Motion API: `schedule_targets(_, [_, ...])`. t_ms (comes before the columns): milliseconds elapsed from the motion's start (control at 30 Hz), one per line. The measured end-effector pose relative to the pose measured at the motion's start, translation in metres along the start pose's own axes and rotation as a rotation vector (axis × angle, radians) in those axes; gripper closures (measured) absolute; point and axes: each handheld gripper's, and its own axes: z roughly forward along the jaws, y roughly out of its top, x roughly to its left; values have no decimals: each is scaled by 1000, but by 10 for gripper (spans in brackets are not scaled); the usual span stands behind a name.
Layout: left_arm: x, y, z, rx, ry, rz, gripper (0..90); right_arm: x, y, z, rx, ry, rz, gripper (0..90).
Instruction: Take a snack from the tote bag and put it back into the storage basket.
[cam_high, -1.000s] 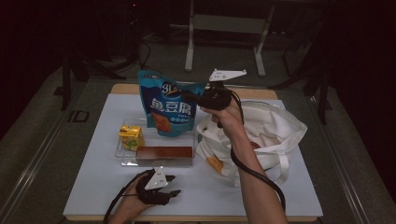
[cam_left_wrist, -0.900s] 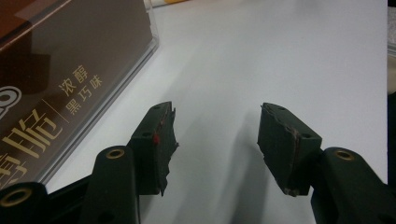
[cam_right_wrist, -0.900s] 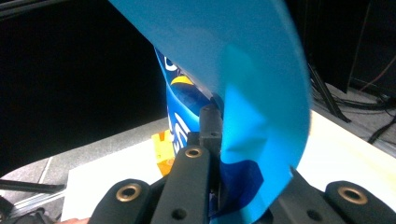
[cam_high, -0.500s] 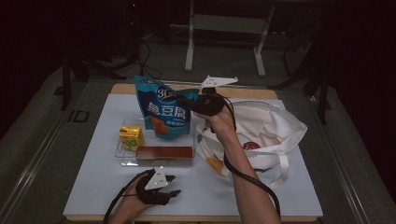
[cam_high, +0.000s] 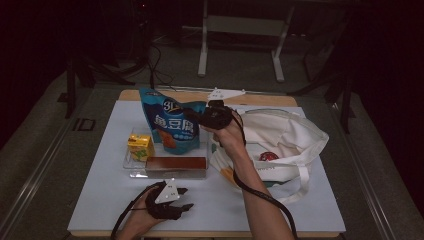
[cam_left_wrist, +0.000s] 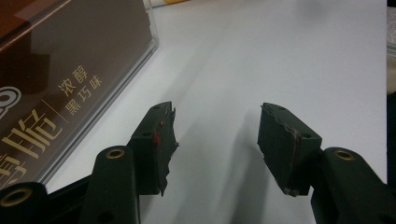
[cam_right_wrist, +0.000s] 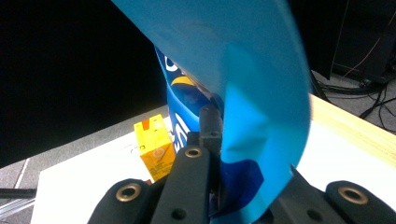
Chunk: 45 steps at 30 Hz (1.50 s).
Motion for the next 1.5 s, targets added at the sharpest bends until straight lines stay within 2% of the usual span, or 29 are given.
schedule_targets(167, [0, 0, 0, 1, 0, -1, 458, 1, -7, 6, -14, -2, 13, 895])
schedule_targets(267, [0, 0, 0, -1, -1, -2, 458, 3, -10, 11, -9, 1, 1, 894])
schedule_targets(567, [0, 0, 0, -1, -2, -3, 458, 4, -14, 21, -14, 4, 10, 894])
schedule_targets(867, [0, 0, 0, 0, -3, -4, 458, 3, -18, 33, 2, 18, 2, 890])
schedule_targets(967, [0, 0, 0, 0, -2, -3, 458, 0, -21, 34, -17, 25, 27, 885])
schedule_targets(1100, [0, 0, 0, -1, -1, -3, 458, 1, -19, 35, -11, 6, 26, 856])
schedule_targets(1267, [0, 0, 0, 3, -2, -2, 457, -1, -17, 35, 5, 7, 33, 793])
schedule_targets(1367, [0, 0, 0, 3, -1, -2, 457, -1, -16, 34, 37, -18, 6, 723])
schedule_targets(1500, [0, 0, 0, 3, 1, -1, 457, -2, -17, 33, 60, -38, 0, 641])
